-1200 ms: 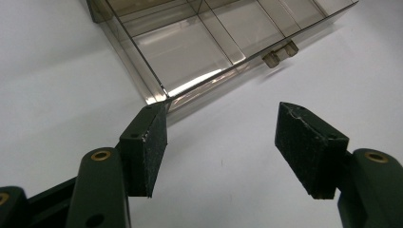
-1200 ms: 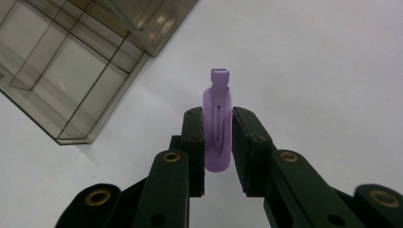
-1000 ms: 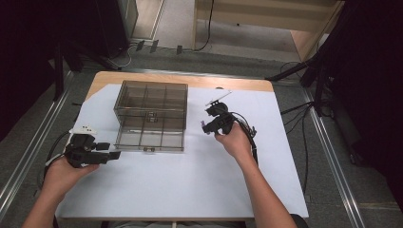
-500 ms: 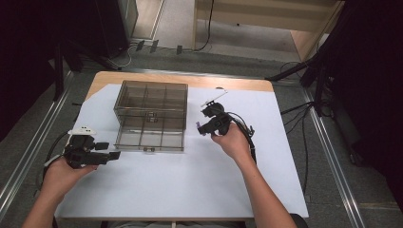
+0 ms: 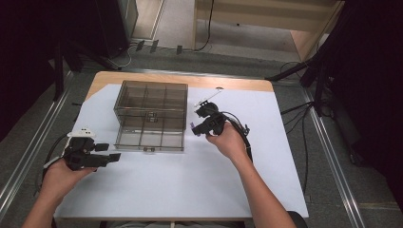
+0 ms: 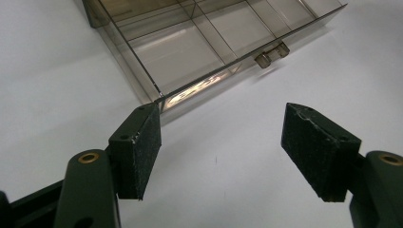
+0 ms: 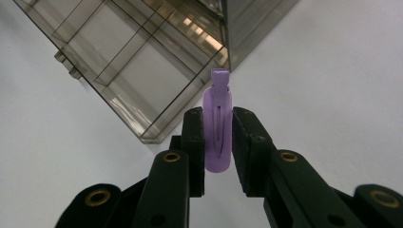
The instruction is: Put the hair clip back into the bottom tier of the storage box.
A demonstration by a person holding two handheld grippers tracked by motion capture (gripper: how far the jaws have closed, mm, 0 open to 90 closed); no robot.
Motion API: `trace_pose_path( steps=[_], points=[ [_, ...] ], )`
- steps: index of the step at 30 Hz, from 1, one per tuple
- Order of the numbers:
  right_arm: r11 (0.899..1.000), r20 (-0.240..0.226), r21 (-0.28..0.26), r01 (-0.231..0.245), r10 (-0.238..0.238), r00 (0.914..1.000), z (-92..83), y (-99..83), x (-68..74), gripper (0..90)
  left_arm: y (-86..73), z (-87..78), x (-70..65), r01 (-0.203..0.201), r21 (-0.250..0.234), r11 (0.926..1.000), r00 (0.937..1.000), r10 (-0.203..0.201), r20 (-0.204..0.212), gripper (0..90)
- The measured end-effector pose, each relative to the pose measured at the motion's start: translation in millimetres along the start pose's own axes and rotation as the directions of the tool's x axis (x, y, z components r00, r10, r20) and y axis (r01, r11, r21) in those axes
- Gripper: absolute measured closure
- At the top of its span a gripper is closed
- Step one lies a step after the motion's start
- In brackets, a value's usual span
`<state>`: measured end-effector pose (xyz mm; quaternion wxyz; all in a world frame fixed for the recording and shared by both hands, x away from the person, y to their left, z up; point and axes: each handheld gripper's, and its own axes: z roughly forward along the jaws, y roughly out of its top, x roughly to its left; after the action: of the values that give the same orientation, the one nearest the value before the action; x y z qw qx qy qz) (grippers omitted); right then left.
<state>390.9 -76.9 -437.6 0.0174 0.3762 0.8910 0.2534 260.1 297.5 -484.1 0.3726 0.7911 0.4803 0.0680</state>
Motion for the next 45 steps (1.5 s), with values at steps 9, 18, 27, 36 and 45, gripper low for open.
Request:
trace_pose_path(
  steps=[9, 18, 27, 36, 45],
  points=[
    [1.0, -0.012, 0.015, 0.025, -0.025, 0.9996, 5.1, 6.0, 10.1, 77.4, -3.9, -1.3, -0.6, 0.013, -0.014, 0.9998, 0.9999, -0.013, -0.009, 27.6],
    [0.999, -0.026, 0.017, 0.051, -0.051, 0.9984, 12.4, 11.8, 22.0, 77.4, -4.6, -0.3, -0.8, 0.014, -0.021, 0.9997, 0.9999, -0.014, -0.004, 26.3],
    [0.997, -0.04, 0.035, 0.066, -0.064, 0.9971, 21.3, 15.5, 29.9, 77.4, -5.7, -0.8, -1.4, 0.004, -0.022, 0.9997, 0.9999, -0.005, -0.016, 26.1],
    [0.995, -0.055, 0.041, 0.087, -0.085, 0.9949, 28.3, 20.9, 38.8, 77.4, -8.2, -2.7, -1.8, 0.003, -0.02, 0.9998, 0.9999, -0.004, -0.016, 26.0],
    [0.992, -0.06, 0.054, 0.11, -0.106, 0.9925, 36.1, 25.0, 44.6, 77.4, -9.7, -3.2, -2.9, 0.009, -0.022, 0.9997, 0.9999, -0.009, -0.013, 25.6]
  ],
)
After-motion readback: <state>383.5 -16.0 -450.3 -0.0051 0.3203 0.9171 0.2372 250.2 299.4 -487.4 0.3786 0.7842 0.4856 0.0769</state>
